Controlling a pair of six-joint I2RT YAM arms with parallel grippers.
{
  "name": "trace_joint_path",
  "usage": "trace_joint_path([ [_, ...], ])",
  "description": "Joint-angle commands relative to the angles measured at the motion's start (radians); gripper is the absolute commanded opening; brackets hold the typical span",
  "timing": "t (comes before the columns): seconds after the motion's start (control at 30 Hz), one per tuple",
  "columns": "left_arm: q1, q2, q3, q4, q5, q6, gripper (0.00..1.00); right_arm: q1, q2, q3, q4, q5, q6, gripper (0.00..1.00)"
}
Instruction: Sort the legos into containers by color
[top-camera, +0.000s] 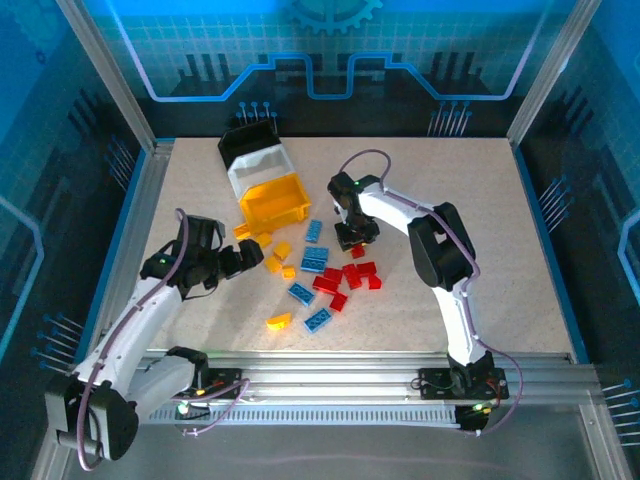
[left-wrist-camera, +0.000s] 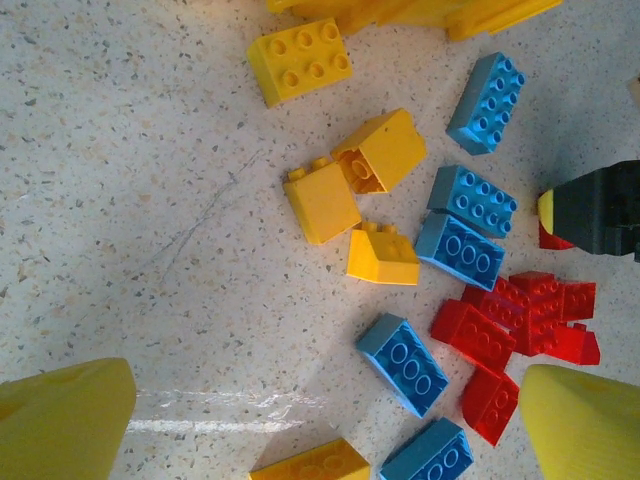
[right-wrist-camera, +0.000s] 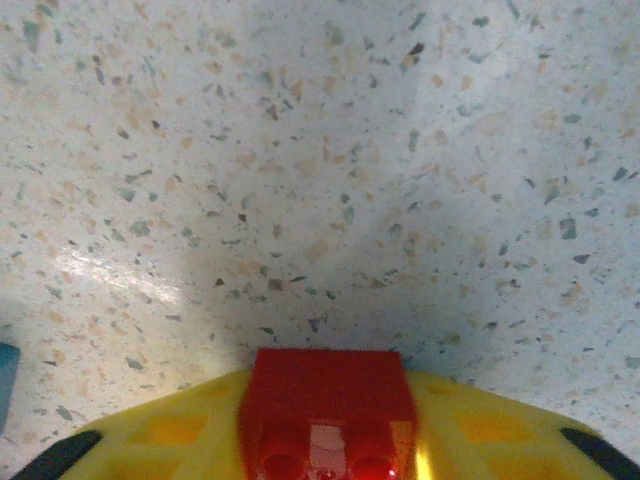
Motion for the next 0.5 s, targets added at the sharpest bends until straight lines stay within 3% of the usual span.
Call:
trace_joint_path([
  [0.0, -0.002, 0.008, 0.028, 0.008, -0.011, -0.009, 0.99, -0.031, -0.038, -0.043, 0.011, 0.022, 0.034, 0.39],
  [0.47, -0.002, -0.006, 0.018, 0.018, -0.015, -0.03, 0.99, -0.131, -0.213, -0.083, 0.033, -0.112, 0.151, 0.35],
])
